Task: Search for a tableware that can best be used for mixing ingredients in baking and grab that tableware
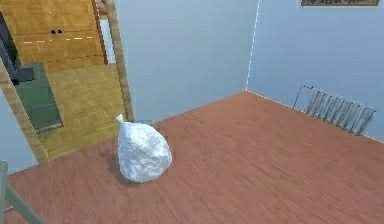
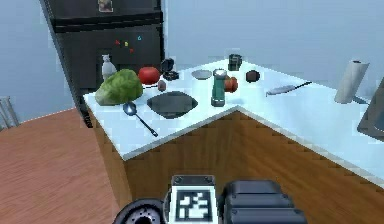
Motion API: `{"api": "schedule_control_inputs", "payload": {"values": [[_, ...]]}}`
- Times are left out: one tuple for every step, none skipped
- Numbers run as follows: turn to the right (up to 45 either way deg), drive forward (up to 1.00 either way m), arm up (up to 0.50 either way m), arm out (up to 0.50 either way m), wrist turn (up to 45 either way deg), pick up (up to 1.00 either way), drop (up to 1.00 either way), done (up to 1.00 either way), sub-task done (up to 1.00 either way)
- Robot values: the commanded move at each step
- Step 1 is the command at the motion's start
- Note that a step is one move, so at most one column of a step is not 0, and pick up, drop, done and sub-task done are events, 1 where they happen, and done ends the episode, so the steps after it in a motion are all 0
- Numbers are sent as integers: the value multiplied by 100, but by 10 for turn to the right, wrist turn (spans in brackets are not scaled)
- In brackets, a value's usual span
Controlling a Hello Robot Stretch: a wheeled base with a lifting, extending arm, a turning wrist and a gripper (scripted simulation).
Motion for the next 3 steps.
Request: {"api": "schedule_control_inputs", "payload": {"values": [[0, 0, 0, 44, 0, 0, 0, 0, 0], [0, 0, 0, 0, 450, 0, 0, 0, 0], [0, 0, 0, 0, 450, 0, 0, 0, 0]]}}
